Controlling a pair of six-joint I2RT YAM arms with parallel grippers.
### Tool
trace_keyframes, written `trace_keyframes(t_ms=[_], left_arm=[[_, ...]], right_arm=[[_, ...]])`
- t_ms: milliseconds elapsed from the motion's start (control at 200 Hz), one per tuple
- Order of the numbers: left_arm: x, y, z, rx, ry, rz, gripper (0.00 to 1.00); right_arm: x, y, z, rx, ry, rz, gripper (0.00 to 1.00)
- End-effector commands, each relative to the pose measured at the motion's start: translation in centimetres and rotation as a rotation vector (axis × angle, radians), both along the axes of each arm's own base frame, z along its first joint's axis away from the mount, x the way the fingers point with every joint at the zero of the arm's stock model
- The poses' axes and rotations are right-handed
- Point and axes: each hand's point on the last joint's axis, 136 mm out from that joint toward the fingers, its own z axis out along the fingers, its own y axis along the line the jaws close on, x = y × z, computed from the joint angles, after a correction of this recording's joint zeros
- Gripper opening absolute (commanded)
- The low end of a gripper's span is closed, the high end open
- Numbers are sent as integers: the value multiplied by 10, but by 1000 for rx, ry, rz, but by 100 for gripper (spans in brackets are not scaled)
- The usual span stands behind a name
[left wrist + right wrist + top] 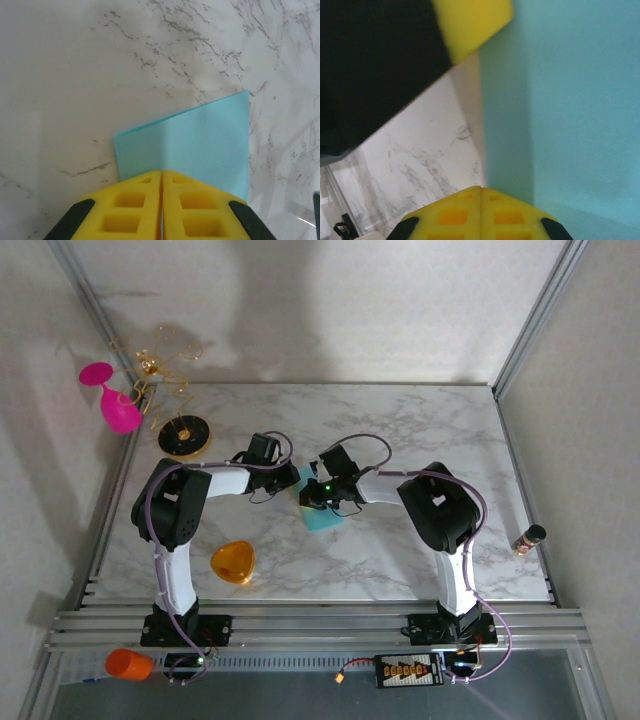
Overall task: Fold a paper plane with a square sheet of paper (pick it up from the middle)
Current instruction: First fold in half a square sheet of paper at the center of the table.
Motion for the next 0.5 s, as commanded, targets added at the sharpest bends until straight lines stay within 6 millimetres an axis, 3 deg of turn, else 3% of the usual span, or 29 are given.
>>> trace_keyframes(t_ms=[0,240,496], left_arm=[[-19,17,-37,88,111,44,9],[-18,18,-38,93,112,52,9],[-18,22,-40,113,114,59,9]], right_arm=[[-1,12,2,12,-4,16,0],[-9,13,-16,-36,29,33,0],[-25,-3,-24,-84,59,44,0]])
